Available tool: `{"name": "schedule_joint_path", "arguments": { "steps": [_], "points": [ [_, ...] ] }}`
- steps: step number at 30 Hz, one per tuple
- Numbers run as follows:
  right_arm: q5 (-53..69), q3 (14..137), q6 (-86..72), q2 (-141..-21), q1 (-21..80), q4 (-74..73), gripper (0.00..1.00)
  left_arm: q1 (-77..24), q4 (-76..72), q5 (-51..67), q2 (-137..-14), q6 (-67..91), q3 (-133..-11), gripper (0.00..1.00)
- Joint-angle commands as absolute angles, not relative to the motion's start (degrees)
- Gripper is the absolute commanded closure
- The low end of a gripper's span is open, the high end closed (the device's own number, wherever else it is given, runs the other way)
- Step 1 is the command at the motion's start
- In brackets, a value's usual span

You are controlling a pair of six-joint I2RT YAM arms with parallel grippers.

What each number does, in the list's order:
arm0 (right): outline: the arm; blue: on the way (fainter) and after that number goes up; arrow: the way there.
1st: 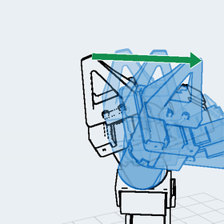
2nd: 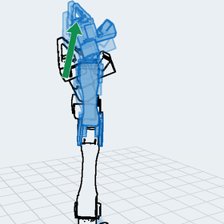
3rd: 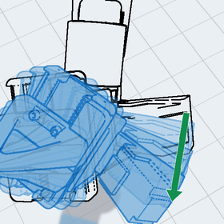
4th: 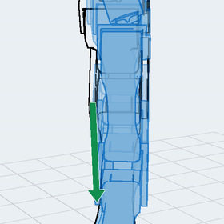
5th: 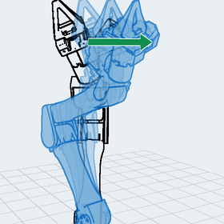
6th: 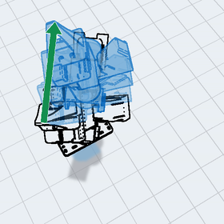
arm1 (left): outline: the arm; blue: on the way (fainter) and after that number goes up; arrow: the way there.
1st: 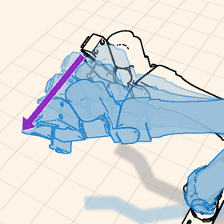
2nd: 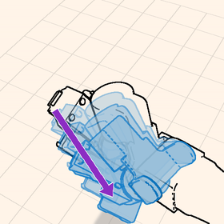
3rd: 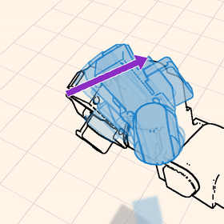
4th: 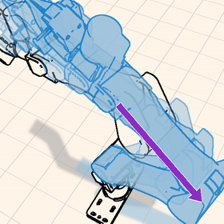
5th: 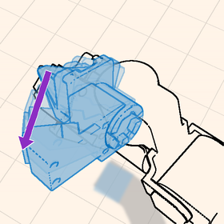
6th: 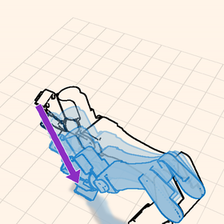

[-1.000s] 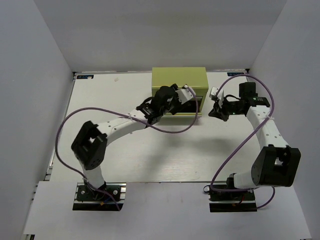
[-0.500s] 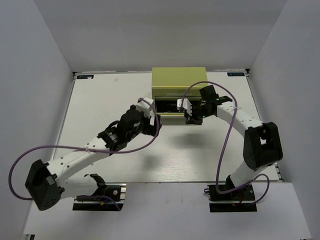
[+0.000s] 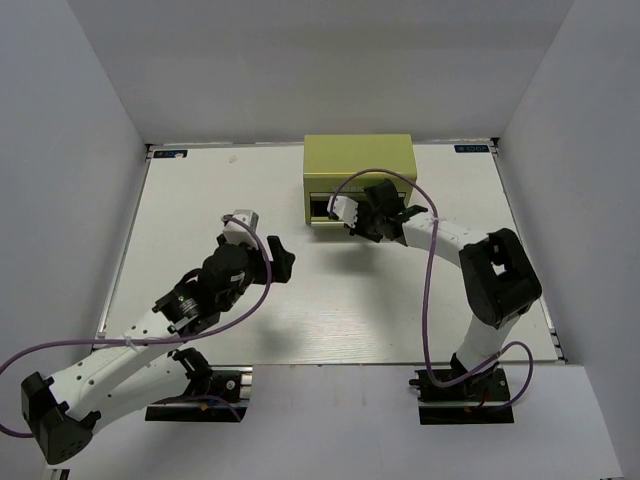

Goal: Sort the stationery into containers
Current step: Close the drawer in the storage box.

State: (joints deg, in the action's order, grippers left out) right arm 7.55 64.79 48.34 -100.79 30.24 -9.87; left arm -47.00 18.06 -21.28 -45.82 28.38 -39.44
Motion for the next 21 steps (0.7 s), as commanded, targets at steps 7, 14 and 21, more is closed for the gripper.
{"name": "schedule_joint_path", "arguments": {
  "steps": [7,14,21],
  "points": [
    [-8.17,63.63,48.07,-103.8,33.48,8.43,0.89,-47.2,20.13,-23.91,-45.35,31.11,-38.06,0.01],
    [-14.85,65.39,48.78,-106.52,34.01,13.53,0.88,-47.2,20.13,-23.91,-44.82,32.26,-37.36,0.01],
    [-16.26,64.42,48.6,-106.52,33.84,15.21,0.83,-47.2,19.6,-23.91,-43.68,32.78,-36.74,0.01]
  ]
}}
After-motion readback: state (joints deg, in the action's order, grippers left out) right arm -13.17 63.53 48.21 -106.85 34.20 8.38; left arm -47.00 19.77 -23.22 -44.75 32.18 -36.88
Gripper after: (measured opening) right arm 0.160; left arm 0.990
